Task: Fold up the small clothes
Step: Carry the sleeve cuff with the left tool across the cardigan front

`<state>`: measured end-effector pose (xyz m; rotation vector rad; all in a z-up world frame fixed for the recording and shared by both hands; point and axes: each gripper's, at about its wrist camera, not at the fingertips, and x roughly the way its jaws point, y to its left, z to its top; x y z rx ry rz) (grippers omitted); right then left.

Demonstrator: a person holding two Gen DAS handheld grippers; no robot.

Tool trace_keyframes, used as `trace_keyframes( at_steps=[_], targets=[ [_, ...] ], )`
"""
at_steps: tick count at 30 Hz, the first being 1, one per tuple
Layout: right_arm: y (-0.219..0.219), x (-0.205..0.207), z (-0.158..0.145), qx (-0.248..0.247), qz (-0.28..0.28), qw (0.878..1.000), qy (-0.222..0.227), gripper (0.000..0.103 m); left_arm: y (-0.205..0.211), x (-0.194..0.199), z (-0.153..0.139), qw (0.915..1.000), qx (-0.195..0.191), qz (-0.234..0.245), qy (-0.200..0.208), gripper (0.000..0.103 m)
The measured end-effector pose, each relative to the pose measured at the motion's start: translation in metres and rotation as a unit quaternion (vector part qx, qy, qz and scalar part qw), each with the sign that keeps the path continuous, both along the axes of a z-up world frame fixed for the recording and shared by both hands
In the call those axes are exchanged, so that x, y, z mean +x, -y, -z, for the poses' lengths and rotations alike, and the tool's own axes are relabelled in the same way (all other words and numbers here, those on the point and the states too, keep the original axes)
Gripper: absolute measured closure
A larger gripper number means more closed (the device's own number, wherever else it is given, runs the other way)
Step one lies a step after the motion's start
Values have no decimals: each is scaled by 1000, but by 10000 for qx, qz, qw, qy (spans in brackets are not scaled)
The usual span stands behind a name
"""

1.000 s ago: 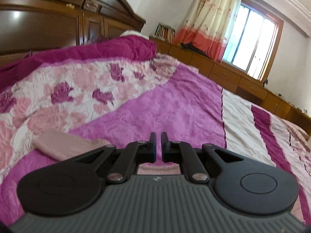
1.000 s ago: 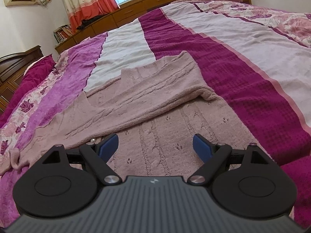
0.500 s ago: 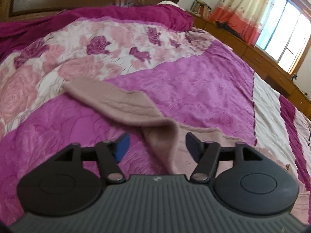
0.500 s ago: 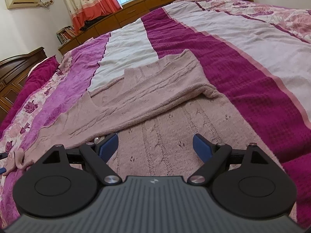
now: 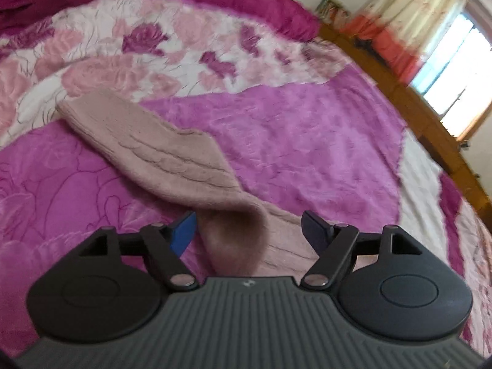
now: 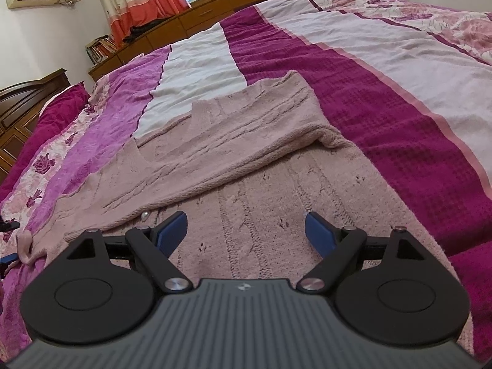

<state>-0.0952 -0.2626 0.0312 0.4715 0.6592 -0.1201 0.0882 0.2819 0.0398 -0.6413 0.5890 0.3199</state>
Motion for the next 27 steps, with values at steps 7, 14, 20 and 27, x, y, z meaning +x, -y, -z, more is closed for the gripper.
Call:
trace_keyframes(
  at_steps=[7,14,20,27],
  targets=[
    [4,4,3,19,-4,10000,-31,15,-6,17,16,9974,530,-274,-403,34],
    [4,6,4,7,-65,10000,-55,15,2,9,3,9961,847,229,-71,90],
    [1,10,0,-22,-268,9996,-98,15,19,-17,-35,9940,716,489,660,90],
    [-3,8,-3,-2,-388,9992,-38,15,72,-31,-84,9809,923,995,1394,90]
  ],
)
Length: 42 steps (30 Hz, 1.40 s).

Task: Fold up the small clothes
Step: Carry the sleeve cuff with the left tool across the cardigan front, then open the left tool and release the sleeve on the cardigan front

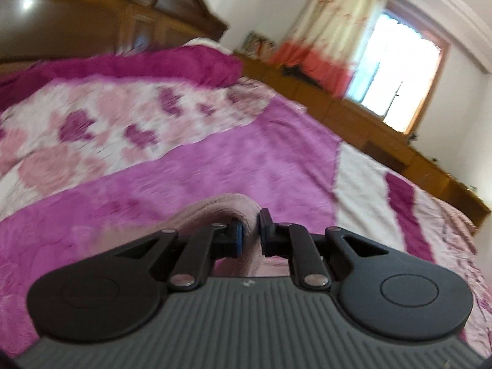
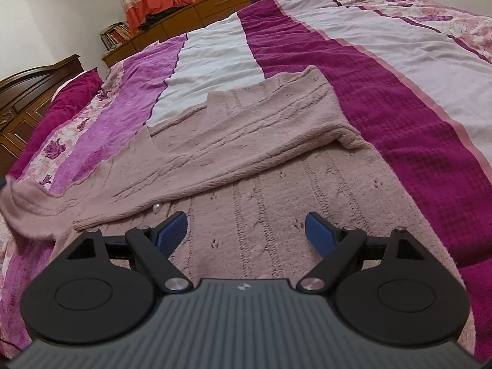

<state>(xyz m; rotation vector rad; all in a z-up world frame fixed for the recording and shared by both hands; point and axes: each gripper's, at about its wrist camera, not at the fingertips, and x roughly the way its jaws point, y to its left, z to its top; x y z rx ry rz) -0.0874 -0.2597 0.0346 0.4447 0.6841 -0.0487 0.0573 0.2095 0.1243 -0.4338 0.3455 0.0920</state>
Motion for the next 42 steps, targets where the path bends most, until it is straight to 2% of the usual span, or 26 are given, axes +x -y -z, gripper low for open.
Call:
trace_keyframes(
  at_steps=[6,10,14,20,23,27,28,30,31,37,39,42],
  targets=[
    [4,-5,-2,50,56,9999,73,15,67,8,-13,9980,294,536,187,90],
    [8,-9,-3,80,115,9999,99,15,109,17,-5,9955,319,887,130,90],
    [12,-10,-1,109,166,9998,103,15,150,25,11,9910,657,1165,-17,90],
    [16,-10,4,179,220,9996,44,15,176,34,53,9841,710,1539,-533,90],
    [17,-7,7,181,227,9996,28,15,179,35,71,9809,586,1676,-796,90],
    [18,-7,9,209,248,9995,24,15,185,31,86,9752,653,1867,-994,88],
    [18,-7,9,205,247,9995,19,15,187,30,88,9734,686,1924,-1036,84],
    [18,-6,10,200,236,9995,11,15,188,29,93,9711,776,1913,-1201,59],
    [17,-6,10,198,230,9995,10,15,188,29,96,9712,825,1834,-1280,55],
    [19,-6,11,227,230,9995,19,15,184,24,98,9686,834,1835,-1453,46],
    [18,-6,12,233,231,9995,24,15,184,21,94,9672,876,1834,-1524,35],
    [19,-6,12,247,232,9994,28,15,182,14,91,9651,902,1822,-1653,35]
  ],
)
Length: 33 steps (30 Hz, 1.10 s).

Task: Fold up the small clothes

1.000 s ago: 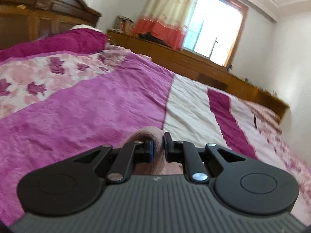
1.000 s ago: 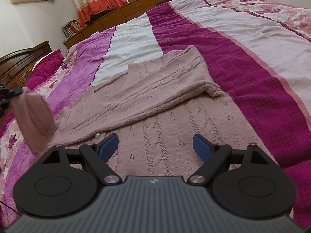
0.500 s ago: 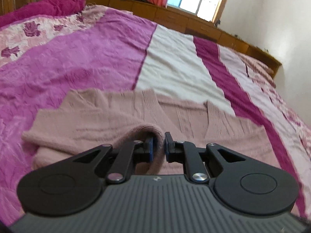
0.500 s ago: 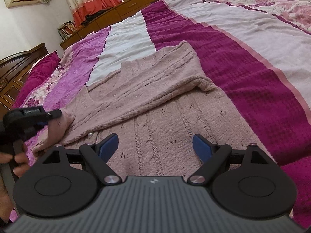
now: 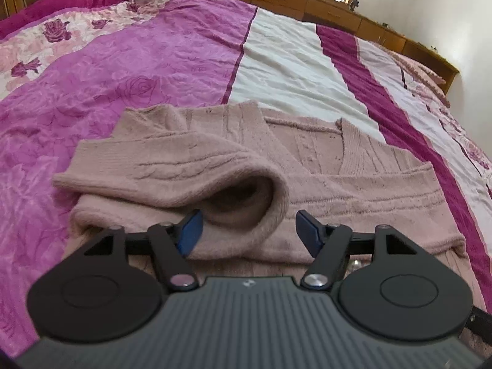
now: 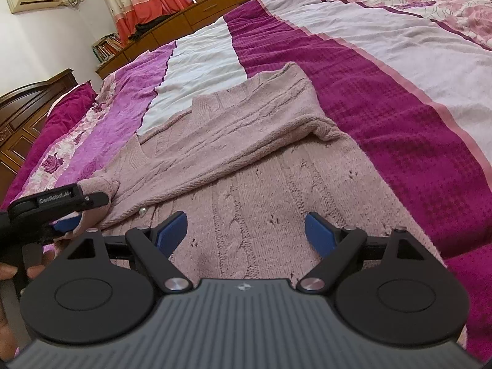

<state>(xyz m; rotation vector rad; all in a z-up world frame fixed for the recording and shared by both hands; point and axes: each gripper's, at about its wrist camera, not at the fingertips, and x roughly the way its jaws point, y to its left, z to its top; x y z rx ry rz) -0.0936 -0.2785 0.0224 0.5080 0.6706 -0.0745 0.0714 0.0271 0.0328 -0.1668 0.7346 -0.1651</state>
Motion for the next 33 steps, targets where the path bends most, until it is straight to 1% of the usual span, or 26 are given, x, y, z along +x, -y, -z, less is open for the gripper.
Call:
trace_keyframes(
  at_steps=[5,13,20,26,29,33],
  targets=[
    [1,-1,1,28,9,10000,8,15,-6,-15,-5,9999,50,-12,-86,35],
    [0,-1,0,23,-1,10000,9,15,-30,-36,-8,9983,312,-303,-377,35],
    [-10,0,-5,-8,-134,9999,40,15,-60,-48,-9,9966,284,-644,-424,35],
    [-32,16,-19,-87,-560,9983,167,15,-77,-51,-4,9954,189,-818,-455,35],
    [-47,32,-29,-14,-880,9958,232,15,-80,-52,-3,9957,127,-811,-419,35],
    [-71,56,-37,26,-1279,9914,272,15,-79,-55,-5,9961,174,-809,-290,35]
  ],
)
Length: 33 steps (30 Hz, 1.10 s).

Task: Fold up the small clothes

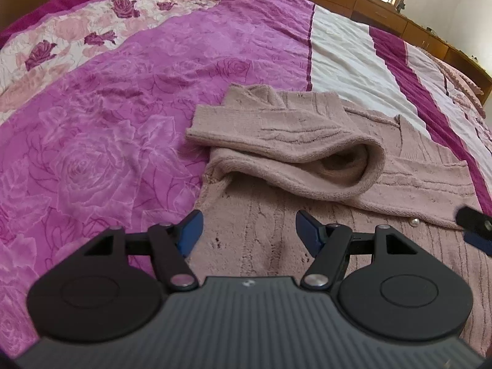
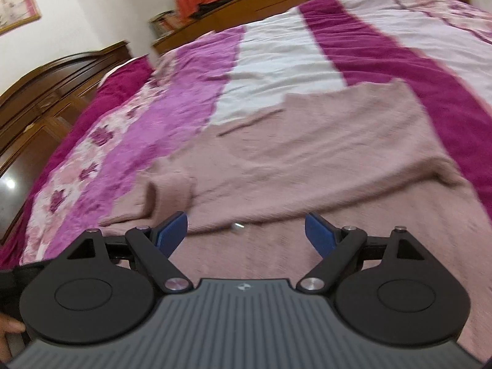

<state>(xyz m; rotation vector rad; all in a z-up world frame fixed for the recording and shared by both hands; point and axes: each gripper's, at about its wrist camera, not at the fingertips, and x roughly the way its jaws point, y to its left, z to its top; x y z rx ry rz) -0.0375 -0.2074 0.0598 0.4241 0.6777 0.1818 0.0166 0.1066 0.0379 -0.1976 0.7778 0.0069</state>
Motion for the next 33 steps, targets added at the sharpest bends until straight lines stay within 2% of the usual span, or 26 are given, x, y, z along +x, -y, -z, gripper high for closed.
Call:
trace_keyframes(
  at_steps=[5,10,15,20,24,29,33],
  targets=[
    [-28,37,-10,43,-243,9997,-62,15,-6,3,-1,9999,71,-110,89,35],
    [-69,67,-31,-421,-774,9957,270,15,-14,6,4,9997,-62,-241,16,35],
    [-102,92,-33,-789,-1108,9904,253,15,-18,8,8,9995,-124,-279,-31,35],
    [-142,95,-38,-1511,-1851,9697,513,16,-21,8,12,9993,-184,-318,-47,35],
    [-169,94,-31,-1748,-2317,9549,625,22,-21,7,15,9994,-162,-312,-38,35],
    [-187,112,-12,-1696,-2540,9519,259,34,-21,6,16,9995,-154,-276,-28,35],
    [-196,125,1,-1700,-2706,9476,19,35,-24,7,17,9995,-203,-253,-46,35]
  ],
)
